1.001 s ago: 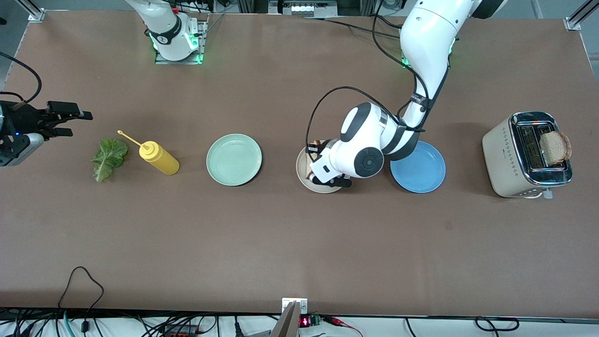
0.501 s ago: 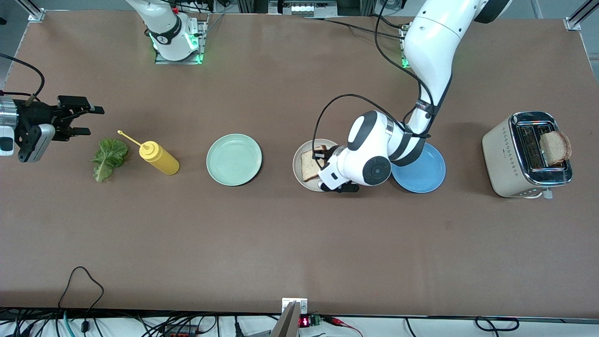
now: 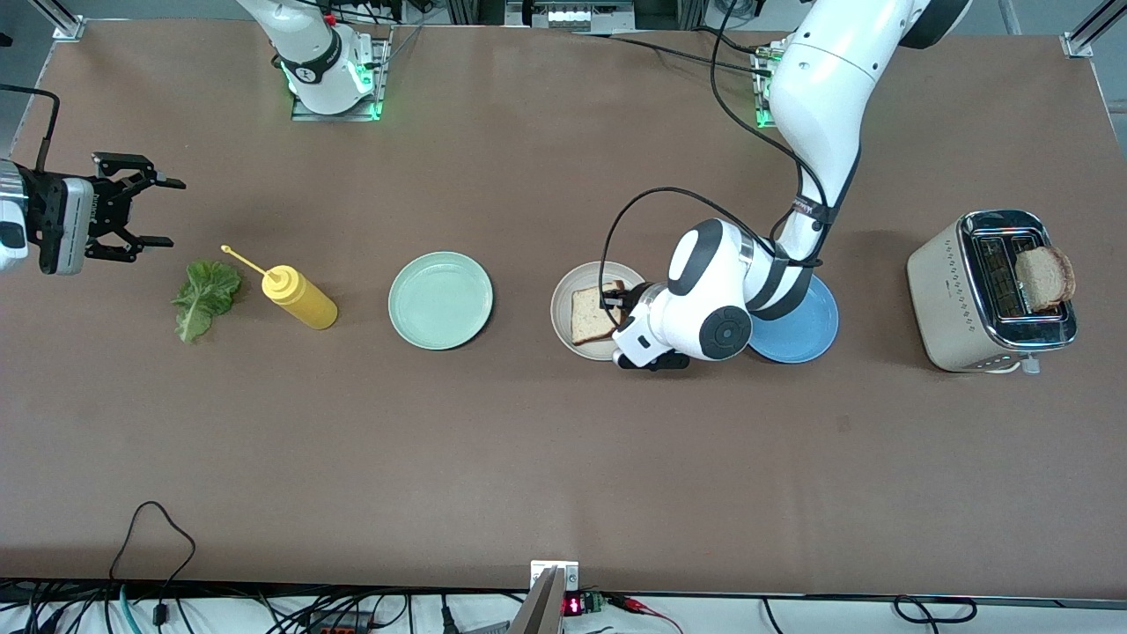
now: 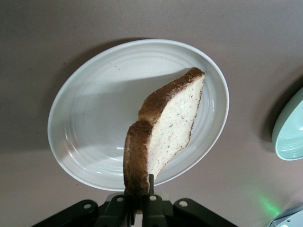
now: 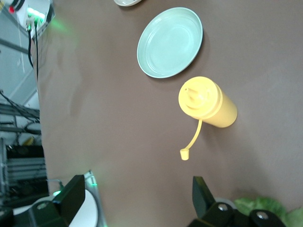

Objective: Make sandwich in beige plate with both arms
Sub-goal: 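Release the toast and withdraw the left gripper toward the toaster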

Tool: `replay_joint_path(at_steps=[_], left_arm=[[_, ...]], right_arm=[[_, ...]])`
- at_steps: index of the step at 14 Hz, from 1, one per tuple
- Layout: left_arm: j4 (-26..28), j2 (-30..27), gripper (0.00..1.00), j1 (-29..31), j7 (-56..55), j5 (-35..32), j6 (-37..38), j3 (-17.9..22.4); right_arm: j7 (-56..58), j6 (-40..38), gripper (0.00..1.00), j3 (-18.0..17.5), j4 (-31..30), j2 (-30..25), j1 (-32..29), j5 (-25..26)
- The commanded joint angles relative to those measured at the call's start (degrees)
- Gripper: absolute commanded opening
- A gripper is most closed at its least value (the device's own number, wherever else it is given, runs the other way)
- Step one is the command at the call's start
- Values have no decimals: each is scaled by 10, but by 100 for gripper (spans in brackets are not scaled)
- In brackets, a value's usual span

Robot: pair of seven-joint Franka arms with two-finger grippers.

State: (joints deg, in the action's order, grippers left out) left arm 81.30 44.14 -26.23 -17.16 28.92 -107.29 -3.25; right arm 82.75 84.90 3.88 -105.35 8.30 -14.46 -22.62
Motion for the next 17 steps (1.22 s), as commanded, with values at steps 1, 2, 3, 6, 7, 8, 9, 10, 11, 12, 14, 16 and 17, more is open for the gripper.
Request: replay_joint_path(at_steps=[1,2,3,6,7,8,9,10,11,12,14,16,17], left_arm=[[16,-4,5,6,15,17,1,1],[18,-4,6,11,15,17,1,1],[25,-4,7,12,15,17,1,1],[31,2,26,16,14,17,1,1],[31,2,60,19,13,17,1,1],[31,-1,100,21,13,17,3,1],[29,-5,100,24,11,17,5,1],[27,-19,100,25,7,16,5,1],[25,-32,100,27,7,14,15,3],[25,-48,100,27,7,12,26,7],[25,-86,100,31,6,8,55,19],[24,-122,100,49,6,0,88,37],[23,-135,100,59,8,-23,102,45]], right_arm=[[76,14,100,-7,-18,-11,-11,-28],[85,14,100,-7,-18,-11,-11,-32],[91,14,100,-7,-18,-10,-11,-37],[124,13,100,-7,-17,-6,-12,-66],[136,13,100,-7,-16,-6,-14,-75],[151,13,100,-7,-16,-5,-18,-83],[159,10,100,-7,-14,1,-21,-95],[172,8,100,-7,-14,8,-32,-105],[198,7,100,-7,-14,14,-36,-112],[223,6,100,-7,-14,16,-41,-115],[267,4,100,-7,-17,25,-53,-124],[298,3,100,-6,-17,30,-59,-130],[319,3,100,-6,-18,34,-64,-138]])
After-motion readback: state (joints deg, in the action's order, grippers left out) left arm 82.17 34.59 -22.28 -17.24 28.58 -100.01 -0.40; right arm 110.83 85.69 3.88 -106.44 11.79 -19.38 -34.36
